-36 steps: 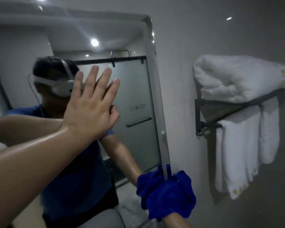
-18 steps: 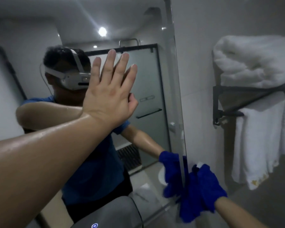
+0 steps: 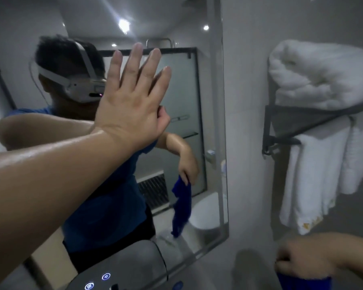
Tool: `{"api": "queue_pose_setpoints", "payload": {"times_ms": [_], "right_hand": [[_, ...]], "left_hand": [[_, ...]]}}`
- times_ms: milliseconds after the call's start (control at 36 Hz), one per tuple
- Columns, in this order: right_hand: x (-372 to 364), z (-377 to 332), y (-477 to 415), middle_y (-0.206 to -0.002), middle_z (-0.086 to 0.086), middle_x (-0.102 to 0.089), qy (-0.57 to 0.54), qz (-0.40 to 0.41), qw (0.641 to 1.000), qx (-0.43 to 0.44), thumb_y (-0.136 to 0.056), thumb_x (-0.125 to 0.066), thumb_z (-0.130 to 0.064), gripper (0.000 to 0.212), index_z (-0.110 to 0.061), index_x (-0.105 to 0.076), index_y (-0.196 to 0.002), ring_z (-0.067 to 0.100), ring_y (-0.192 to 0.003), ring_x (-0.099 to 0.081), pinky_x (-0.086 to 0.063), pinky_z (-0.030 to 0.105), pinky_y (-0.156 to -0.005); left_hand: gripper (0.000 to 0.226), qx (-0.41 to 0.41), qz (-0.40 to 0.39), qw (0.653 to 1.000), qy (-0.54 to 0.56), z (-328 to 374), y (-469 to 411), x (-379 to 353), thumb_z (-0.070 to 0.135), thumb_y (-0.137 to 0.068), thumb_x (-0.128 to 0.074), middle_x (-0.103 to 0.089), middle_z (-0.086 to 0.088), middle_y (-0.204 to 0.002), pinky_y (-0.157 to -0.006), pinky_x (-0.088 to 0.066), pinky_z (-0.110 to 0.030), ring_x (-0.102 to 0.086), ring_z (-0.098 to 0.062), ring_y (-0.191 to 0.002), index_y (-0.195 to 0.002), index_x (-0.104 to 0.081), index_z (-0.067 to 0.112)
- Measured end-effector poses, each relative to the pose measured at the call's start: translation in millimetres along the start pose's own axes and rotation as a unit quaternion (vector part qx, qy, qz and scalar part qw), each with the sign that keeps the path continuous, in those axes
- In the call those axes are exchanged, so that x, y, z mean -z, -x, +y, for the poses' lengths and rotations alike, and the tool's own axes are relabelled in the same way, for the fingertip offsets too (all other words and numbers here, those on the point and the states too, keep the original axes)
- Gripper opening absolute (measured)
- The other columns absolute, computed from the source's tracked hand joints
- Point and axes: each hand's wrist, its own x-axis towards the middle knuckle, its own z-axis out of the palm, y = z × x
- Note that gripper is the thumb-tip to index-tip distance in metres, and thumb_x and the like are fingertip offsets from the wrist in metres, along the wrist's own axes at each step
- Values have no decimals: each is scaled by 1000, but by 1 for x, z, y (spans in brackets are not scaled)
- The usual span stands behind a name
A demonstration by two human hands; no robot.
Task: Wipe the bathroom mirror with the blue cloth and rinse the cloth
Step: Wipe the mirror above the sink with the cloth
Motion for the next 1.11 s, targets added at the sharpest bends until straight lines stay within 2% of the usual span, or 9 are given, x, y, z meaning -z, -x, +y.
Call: {"api": "queue_pose_setpoints", "payload": {"times_ms": [111,278,417,500,611,806,917,1028,1111], "right_hand": [[25,-2,11,-93,-6,-77,-252,91,962,47,-103,-52,-66,44,-28,-72,-95,11,-90,-73,-54,36,-101],[84,-12,30,-108,26,-76,-524,271,781,203,-80,-81,-62,49,-18,-78,-101,54,-108,-70,-50,65,-105],[147,-36,30,-106,9,-79,-498,451,676,303,-107,-57,-35,21,-31,-78,-108,36,-102,-75,-57,56,-94],[175,-45,0,-100,-4,-73,-278,619,647,346,-111,-54,-24,19,-18,-72,-112,18,-97,-69,-54,42,-90],[185,-55,-73,-121,-4,-60,-66,703,649,285,-99,-66,-40,39,-9,-62,-122,20,-115,-55,-42,54,-111],[175,-75,-121,-116,17,-61,-96,830,534,133,-93,-64,-42,42,-5,-64,-114,36,-111,-55,-43,50,-99],[195,-71,-109,-114,13,-61,-133,831,530,105,-102,-54,-39,34,-9,-62,-113,33,-109,-57,-44,51,-100],[249,-69,-89,-105,-3,-65,-354,792,480,129,-111,-37,-48,37,-19,-61,-112,21,-100,-65,-53,51,-97],[270,-84,-80,-105,-4,-66,-386,786,450,176,-112,-32,-48,40,-20,-61,-111,21,-100,-66,-54,50,-96]], "left_hand": [[79,2,-8,1000,4,0,0,3,48,-100,-39,-4,-15,-179,-132,-1,-64,1,-42,-165,-170,-18,19],[78,6,-15,1000,8,0,-2,6,48,-100,-38,-5,-15,-179,-132,0,-63,2,-41,-165,-170,-20,19],[78,5,-23,1000,9,-1,-3,6,49,-100,-36,-5,-14,-180,-132,1,-62,2,-40,-166,-171,-19,19],[79,5,-28,1000,6,-1,-3,5,50,-101,-35,-2,-14,-180,-132,0,-63,5,-40,-166,-171,-16,20],[79,4,-28,1000,9,-2,-2,5,50,-100,-37,-3,-15,-180,-132,-1,-63,4,-40,-166,-171,-19,20],[79,3,-20,1000,10,0,-3,4,48,-99,-41,-7,-15,-180,-131,-3,-64,1,-41,-166,-170,-23,19],[80,6,-23,1000,7,-1,-3,3,49,-99,-39,-5,-14,-180,-131,-2,-63,3,-40,-166,-171,-22,20],[80,9,-25,1000,9,0,-3,3,49,-99,-38,-4,-14,-180,-132,-3,-63,4,-39,-166,-171,-21,21],[79,8,-26,1000,8,0,-3,2,49,-99,-37,-5,-14,-180,-131,-4,-63,3,-39,-166,-171,-21,20]]}}
